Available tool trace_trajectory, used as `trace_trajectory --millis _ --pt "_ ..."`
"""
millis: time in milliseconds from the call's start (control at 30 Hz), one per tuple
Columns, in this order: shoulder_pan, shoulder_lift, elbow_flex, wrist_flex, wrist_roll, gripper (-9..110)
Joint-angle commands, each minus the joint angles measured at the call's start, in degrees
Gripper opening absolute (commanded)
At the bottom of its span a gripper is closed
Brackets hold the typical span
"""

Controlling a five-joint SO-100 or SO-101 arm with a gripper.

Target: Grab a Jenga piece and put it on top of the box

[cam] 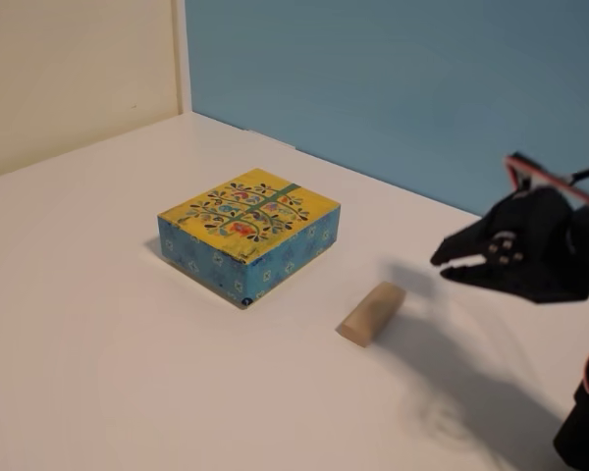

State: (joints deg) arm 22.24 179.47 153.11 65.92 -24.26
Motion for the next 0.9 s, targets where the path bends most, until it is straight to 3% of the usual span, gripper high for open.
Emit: trace_trajectory --millis 0,500,867 --pt "-0.6 -7.6 -6.6 0.2 0.7 5" --pt "-2.5 -42.1 -25.5 6.0 -1.1 14" --pt "-5.7 -48.6 -30.6 8.6 -4.5 22"
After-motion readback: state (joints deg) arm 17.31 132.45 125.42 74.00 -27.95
